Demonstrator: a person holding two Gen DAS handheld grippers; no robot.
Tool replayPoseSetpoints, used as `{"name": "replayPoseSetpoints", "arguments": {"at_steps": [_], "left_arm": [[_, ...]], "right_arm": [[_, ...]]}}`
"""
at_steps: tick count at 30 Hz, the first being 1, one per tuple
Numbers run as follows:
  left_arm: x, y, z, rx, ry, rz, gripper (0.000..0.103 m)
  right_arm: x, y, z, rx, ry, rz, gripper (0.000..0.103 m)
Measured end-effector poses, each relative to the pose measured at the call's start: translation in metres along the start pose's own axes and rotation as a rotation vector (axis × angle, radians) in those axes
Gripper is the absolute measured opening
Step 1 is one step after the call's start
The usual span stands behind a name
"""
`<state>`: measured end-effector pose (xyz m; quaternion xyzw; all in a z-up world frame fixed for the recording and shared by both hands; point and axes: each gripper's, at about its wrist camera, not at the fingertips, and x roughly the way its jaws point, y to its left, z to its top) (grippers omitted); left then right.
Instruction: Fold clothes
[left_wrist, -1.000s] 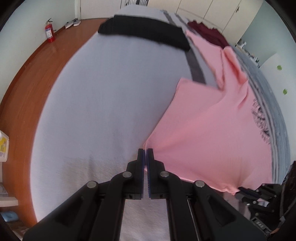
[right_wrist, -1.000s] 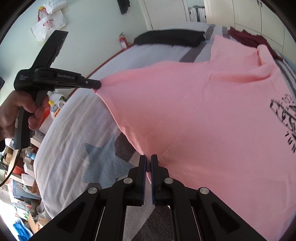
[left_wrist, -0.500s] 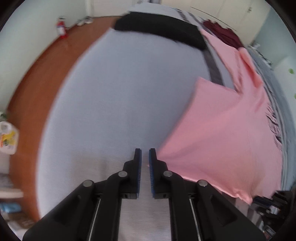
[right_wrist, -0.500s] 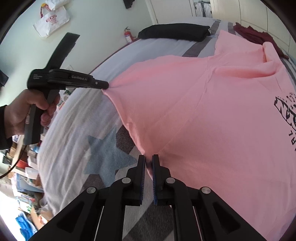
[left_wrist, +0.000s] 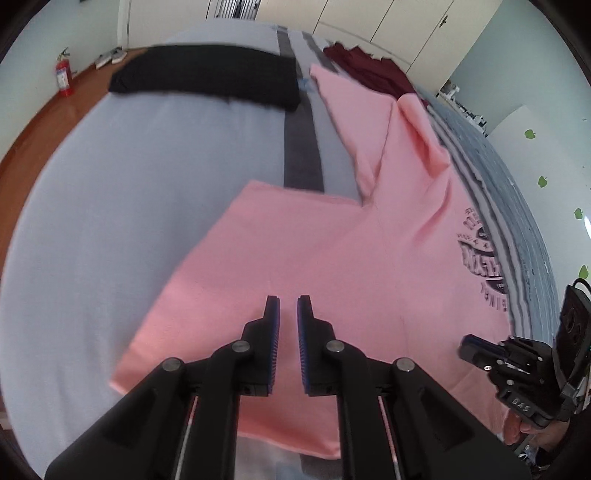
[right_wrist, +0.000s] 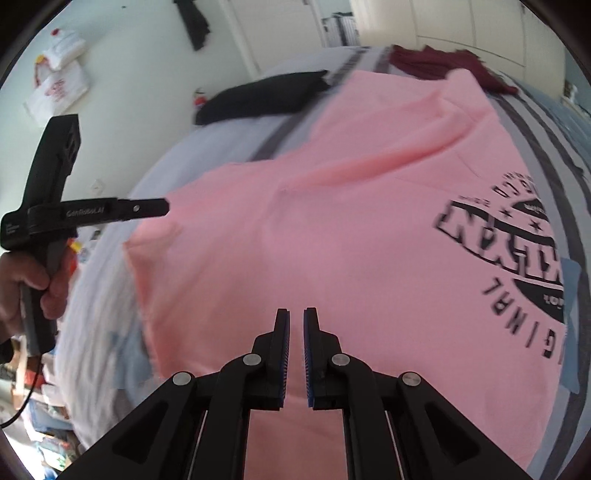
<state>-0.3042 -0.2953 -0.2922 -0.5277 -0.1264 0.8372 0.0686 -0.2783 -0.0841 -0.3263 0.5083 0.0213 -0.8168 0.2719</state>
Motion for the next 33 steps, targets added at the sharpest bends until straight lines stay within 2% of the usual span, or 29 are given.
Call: {"name": "replayPoseSetpoints", "arguments": {"at_steps": [2,4,9,11,15,17,22,25,30,33], "left_arm": [[0.011,0.012,-0.003,-0.026,0.028,0.045,0.005],[0.011,0.026,-0.008,-0.050,0.009,0.042,0.002],[-0.012,0.022,-0.003,0.030,-0.020,0.130,0.003],[-0.019,0.016,0.010,0.062,-0.061,0.095,0.003],[-0.013,-0.007,0.045,0.114,-0.111,0.021,0.003],[0.002,-0.008,0.059,0.104,-0.099,0.012,0.003],[0.043,0.004,0.061,0.076,-0.026,0.100,0.003],[0.043,0.011,0.056,0.053,-0.044,0.095,0.003],[0.045,0.004,0.057,0.058,-0.023,0.166,0.003],[0.046,0.004,0.059,0.027,0.004,0.198,0.003]], "right_arm": [[0.004,-0.009,-0.006,0.026,0.026,-0.017,0.007],[0.005,-0.016,-0.014,0.048,0.046,-0.030,0.007],[-0.005,-0.028,-0.029,0.108,0.078,-0.047,0.007],[-0.012,-0.029,-0.030,0.113,0.086,-0.067,0.007],[-0.019,-0.038,-0.008,0.126,0.032,-0.107,0.007],[-0.018,-0.048,0.010,0.128,-0.001,-0.129,0.007],[-0.002,-0.083,0.052,0.131,-0.071,-0.175,0.008],[0.006,-0.113,0.069,0.141,-0.091,-0.195,0.008],[0.008,-0.176,0.056,0.214,-0.073,-0.189,0.007],[0.002,-0.196,0.046,0.207,-0.075,-0.130,0.002]]}}
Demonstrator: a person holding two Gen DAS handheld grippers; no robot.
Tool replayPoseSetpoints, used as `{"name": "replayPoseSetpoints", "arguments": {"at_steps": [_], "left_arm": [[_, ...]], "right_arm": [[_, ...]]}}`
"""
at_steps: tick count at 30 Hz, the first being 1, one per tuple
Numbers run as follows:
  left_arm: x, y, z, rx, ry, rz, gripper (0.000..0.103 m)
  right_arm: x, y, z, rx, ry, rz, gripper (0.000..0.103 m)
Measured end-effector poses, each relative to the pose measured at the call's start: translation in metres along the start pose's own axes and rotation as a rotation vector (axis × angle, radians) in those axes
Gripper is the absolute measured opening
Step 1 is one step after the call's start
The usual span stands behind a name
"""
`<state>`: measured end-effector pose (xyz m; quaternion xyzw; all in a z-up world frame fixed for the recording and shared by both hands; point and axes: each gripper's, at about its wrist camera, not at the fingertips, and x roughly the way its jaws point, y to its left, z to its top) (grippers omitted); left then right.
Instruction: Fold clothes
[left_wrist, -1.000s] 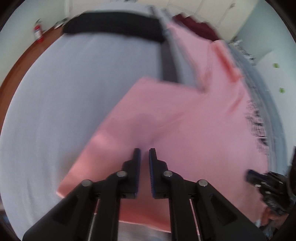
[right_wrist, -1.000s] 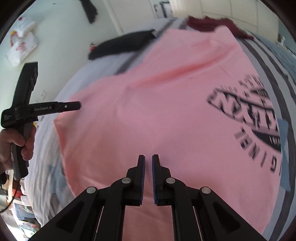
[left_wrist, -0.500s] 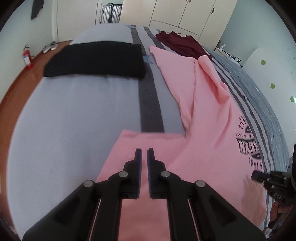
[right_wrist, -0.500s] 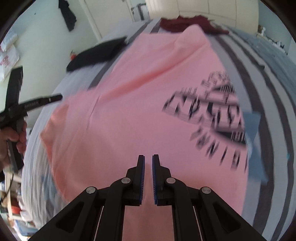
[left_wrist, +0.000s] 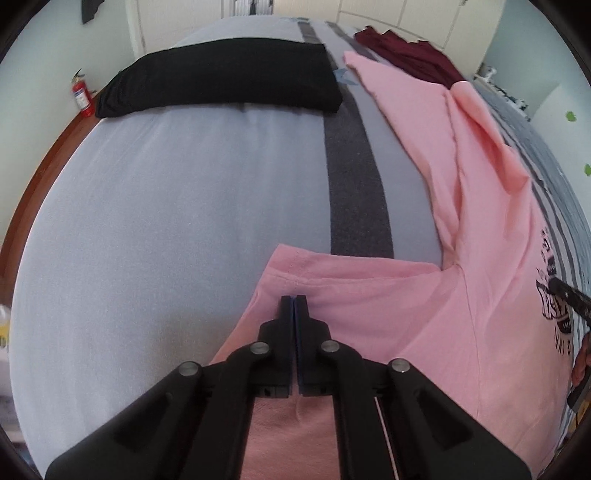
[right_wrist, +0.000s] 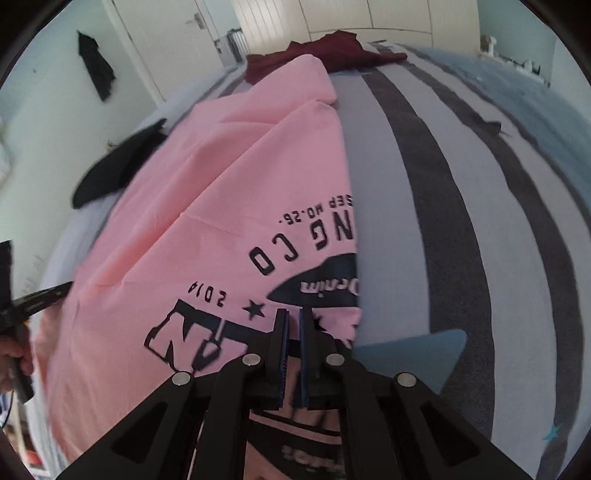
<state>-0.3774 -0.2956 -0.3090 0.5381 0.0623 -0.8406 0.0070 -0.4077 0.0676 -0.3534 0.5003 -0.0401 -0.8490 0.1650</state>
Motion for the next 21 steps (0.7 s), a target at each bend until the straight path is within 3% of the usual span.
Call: {"name": "replayPoseSetpoints", "arguments": {"at_steps": [6,7,9,13,15,19,21], "left_arm": [[-0.002,-0.004,0.003,-0.055,0.035,0.069,0.002],[-0.003,-0.003,0.004,-0.071,0.042,0.075,0.002],[-0.008,-0.006,0.007,-0.072,0.042,0.110,0.002],[-0.037,-0.025,0.026,-0.038,-0.082,0.130,0.002],[-0.043,-0.042,0.048,-0.025,-0.142,0.088,0.002],[-0.023,-0.086,0.107,0.006,-0.175,-0.086,0.005],[-0.006,-0.110,0.132,0.037,-0.171,-0.158,0.016]], "right_arm": [[-0.011,-0.022,0.007,-0.069,0.068,0.012,0.001],[-0.012,-0.027,0.011,-0.078,0.079,-0.011,0.008],[-0.015,-0.027,0.025,-0.105,0.070,-0.019,0.009],[-0.011,-0.024,0.063,-0.140,0.032,0.002,0.009],[0.002,-0.021,0.087,-0.143,0.008,0.010,0.009],[0.032,-0.017,0.133,-0.123,-0.027,0.015,0.009],[0.047,-0.017,0.147,-0.109,-0.015,0.006,0.011]]}}
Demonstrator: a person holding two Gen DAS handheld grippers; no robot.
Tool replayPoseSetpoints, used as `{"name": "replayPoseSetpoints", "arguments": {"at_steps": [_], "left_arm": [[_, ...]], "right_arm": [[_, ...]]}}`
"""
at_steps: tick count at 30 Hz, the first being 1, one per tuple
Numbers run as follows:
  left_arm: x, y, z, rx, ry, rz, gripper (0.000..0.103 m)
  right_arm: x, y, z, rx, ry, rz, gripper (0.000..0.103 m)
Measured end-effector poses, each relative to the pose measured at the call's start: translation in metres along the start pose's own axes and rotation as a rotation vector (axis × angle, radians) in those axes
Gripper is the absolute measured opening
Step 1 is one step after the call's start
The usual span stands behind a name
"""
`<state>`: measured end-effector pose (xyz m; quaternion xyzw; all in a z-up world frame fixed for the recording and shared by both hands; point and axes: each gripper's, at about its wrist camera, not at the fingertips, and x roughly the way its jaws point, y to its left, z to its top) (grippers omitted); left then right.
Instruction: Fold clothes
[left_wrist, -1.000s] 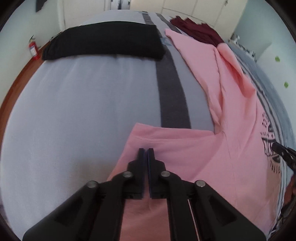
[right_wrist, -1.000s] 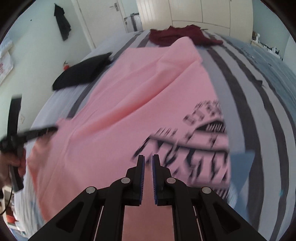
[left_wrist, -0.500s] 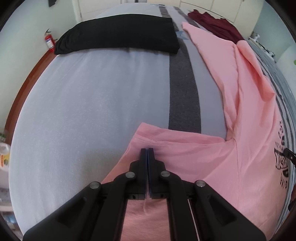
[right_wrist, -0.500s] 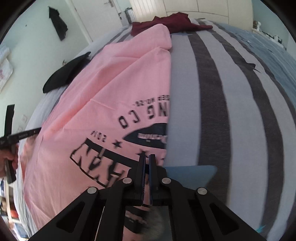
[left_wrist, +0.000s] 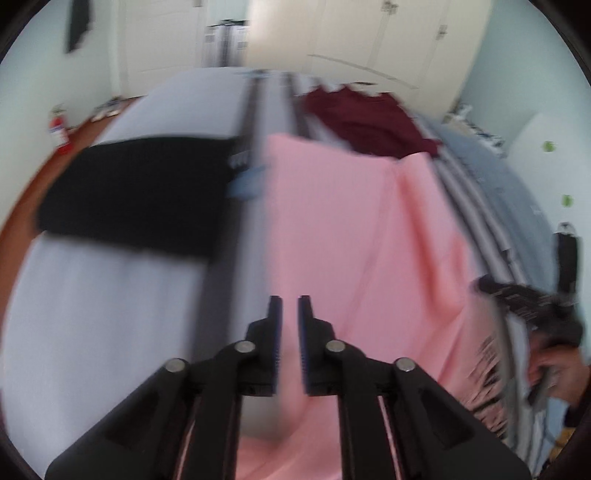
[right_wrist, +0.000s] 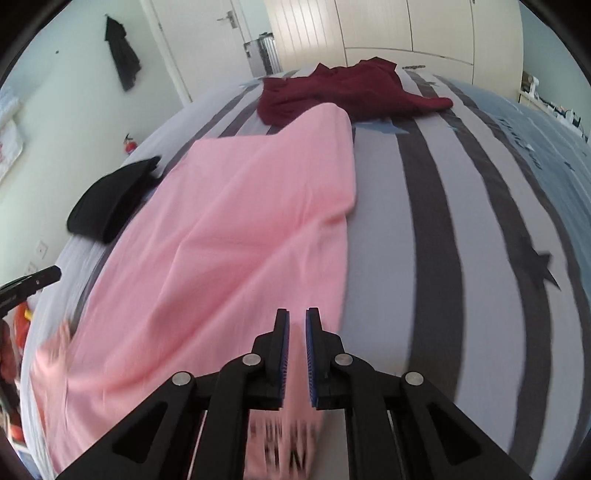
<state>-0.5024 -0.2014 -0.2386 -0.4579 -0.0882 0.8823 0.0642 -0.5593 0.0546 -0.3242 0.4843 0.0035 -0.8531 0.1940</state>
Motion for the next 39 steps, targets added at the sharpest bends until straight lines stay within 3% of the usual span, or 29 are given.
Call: {"name": "replayPoseSetpoints", "arguments": {"at_steps": [2,6,8,14,16,18,20,23,27,30,33,35,39], "left_arm": [[0.030,-0.016,0.017,0.025,0.040,-0.057,0.026],[0.087,-0.046,0.049,0.072,0.120,-0.156,0.034],[0.107,-0.056,0.054,0.090,0.160,-0.148,0.042],[0.141,-0.081,0.063,0.153,0.193,-0.181,0.043],[0.141,-0.084,0.064,0.156,0.203,-0.209,0.038],[0.147,-0.085,0.066,0.164,0.219,-0.184,0.012],[0.142,-0.085,0.065,0.164,0.217,-0.180,0.004],[0.121,-0.096,0.066,0.200,0.161,-0.170,0.003],[0.068,-0.143,0.049,0.312,0.059,-0.225,0.003],[0.047,-0.196,0.024,0.419,0.040,-0.292,0.003],[0.045,-0.244,-0.019,0.526,0.082,-0.365,0.003],[0.056,-0.271,-0.047,0.592,0.140,-0.368,0.004],[0.061,-0.282,-0.059,0.603,0.179,-0.401,0.017]], "right_arm": [[0.015,-0.003,0.006,0.009,0.021,-0.027,0.011],[0.033,-0.014,0.013,0.032,0.035,-0.061,0.008],[0.033,-0.021,0.013,0.051,0.029,-0.071,0.008],[0.026,-0.041,0.007,0.142,0.009,-0.082,0.008],[0.022,-0.042,0.007,0.149,0.000,-0.083,0.010],[0.014,-0.042,0.010,0.152,-0.020,-0.076,0.011],[0.004,-0.041,0.015,0.150,-0.047,-0.067,0.011],[-0.008,-0.040,0.026,0.142,-0.070,-0.066,0.011],[-0.025,-0.047,0.036,0.147,-0.085,-0.071,0.011],[-0.045,-0.065,0.034,0.186,-0.107,-0.088,0.011],[-0.059,-0.092,0.018,0.232,-0.092,-0.133,0.011],[-0.060,-0.111,0.003,0.283,-0.052,-0.147,0.011],[-0.062,-0.129,-0.018,0.310,-0.007,-0.164,0.011]]}}
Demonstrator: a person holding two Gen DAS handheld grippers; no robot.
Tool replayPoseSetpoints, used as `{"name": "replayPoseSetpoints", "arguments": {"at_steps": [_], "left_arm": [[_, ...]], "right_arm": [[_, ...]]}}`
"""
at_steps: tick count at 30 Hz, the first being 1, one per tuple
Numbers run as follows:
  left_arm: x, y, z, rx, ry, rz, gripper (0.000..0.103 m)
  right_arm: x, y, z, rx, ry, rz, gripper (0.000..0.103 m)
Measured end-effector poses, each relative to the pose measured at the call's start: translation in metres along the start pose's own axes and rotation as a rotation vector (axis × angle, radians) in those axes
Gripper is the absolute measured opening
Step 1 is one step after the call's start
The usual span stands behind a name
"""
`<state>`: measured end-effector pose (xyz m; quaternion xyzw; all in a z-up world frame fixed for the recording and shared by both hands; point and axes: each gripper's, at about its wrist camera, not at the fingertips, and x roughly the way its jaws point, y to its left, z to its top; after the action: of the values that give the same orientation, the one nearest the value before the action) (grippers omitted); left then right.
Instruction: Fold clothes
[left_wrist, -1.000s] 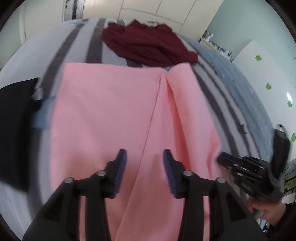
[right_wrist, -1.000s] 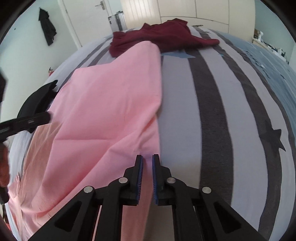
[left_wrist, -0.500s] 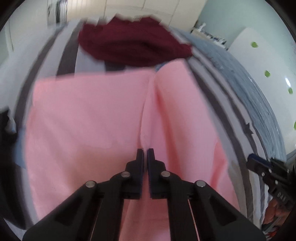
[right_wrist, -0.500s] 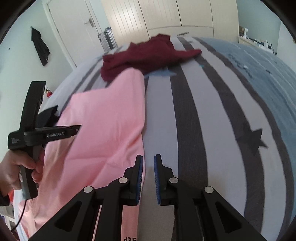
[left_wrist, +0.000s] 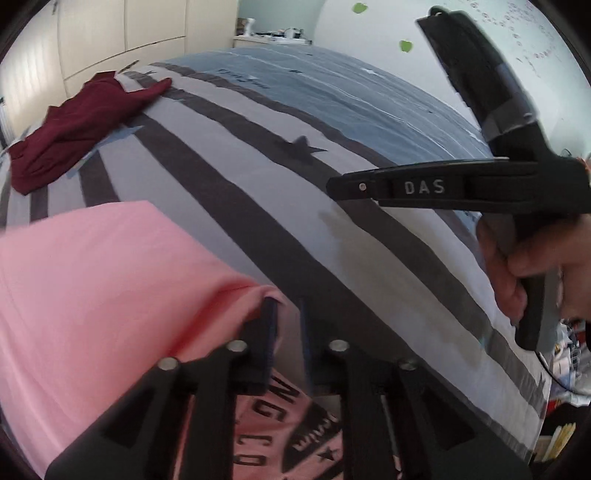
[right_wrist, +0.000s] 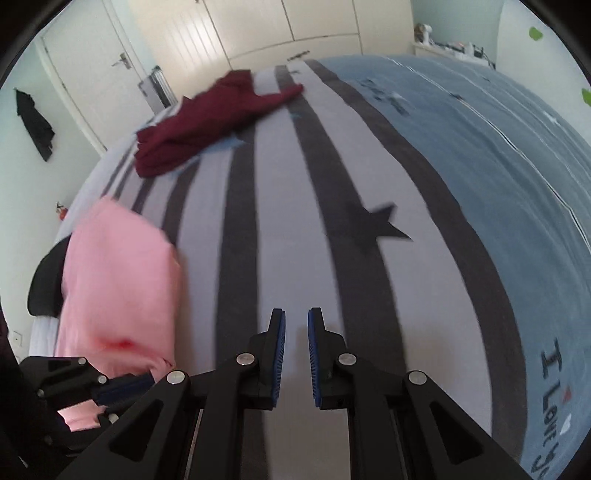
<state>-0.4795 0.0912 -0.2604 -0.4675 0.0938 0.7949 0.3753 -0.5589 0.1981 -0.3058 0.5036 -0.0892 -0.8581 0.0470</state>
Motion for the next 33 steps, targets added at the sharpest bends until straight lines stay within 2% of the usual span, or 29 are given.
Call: {"name": "replayPoseSetpoints", "arguments": {"at_steps": [2,3,6,10,12,15,17,20,23,25,27,29,30,32,33], "left_arm": [[-0.019,0.007,-0.008,-0.055,-0.029,-0.037,0.022],[-0.035,0.011,-0.016,-0.079,-0.045,-0.040,0.028],[-0.072,0.027,-0.038,-0.168,-0.108,-0.039,0.035],[-0.107,0.086,-0.066,-0.376,-0.161,0.031,0.040],[-0.111,0.116,-0.080,-0.475,-0.150,0.083,0.041],[-0.106,0.147,-0.096,-0.584,-0.101,0.098,0.041],[-0.100,0.159,-0.104,-0.635,-0.077,0.063,0.041],[-0.091,0.164,-0.105,-0.659,-0.071,0.014,0.041],[-0.079,0.170,-0.099,-0.670,-0.070,-0.017,0.041],[-0.073,0.178,-0.092,-0.695,-0.091,-0.049,0.041],[-0.071,0.185,-0.080,-0.706,-0.113,-0.069,0.041],[-0.073,0.190,-0.063,-0.696,-0.146,-0.074,0.041],[-0.077,0.192,-0.054,-0.683,-0.172,-0.075,0.041],[-0.083,0.198,-0.039,-0.664,-0.217,-0.067,0.041],[-0.089,0.201,-0.032,-0.655,-0.245,-0.061,0.041]], "right_arm": [[0.000,-0.001,-0.002,-0.010,0.009,0.015,0.011],[0.000,0.001,-0.002,-0.019,0.011,0.030,0.011],[-0.001,0.017,0.001,-0.061,0.001,0.090,0.012],[-0.009,0.061,0.001,-0.176,-0.014,0.189,0.035],[-0.014,0.088,-0.005,-0.268,-0.021,0.216,0.037],[-0.020,0.133,-0.021,-0.471,-0.036,0.196,0.039],[-0.018,0.158,-0.037,-0.601,-0.028,0.185,0.044],[-0.007,0.179,-0.056,-0.721,-0.015,0.147,0.045],[0.008,0.190,-0.063,-0.794,-0.034,0.062,0.045],[0.018,0.193,-0.060,-0.794,-0.044,0.035,0.044],[0.025,0.193,-0.053,-0.762,-0.044,0.047,0.044],[0.031,0.188,-0.043,-0.715,-0.040,0.052,0.039],[0.033,0.184,-0.035,-0.673,-0.032,0.067,0.034],[0.039,0.168,-0.012,-0.544,-0.014,0.095,0.007],[0.042,0.160,0.000,-0.474,-0.005,0.110,0.007]]}}
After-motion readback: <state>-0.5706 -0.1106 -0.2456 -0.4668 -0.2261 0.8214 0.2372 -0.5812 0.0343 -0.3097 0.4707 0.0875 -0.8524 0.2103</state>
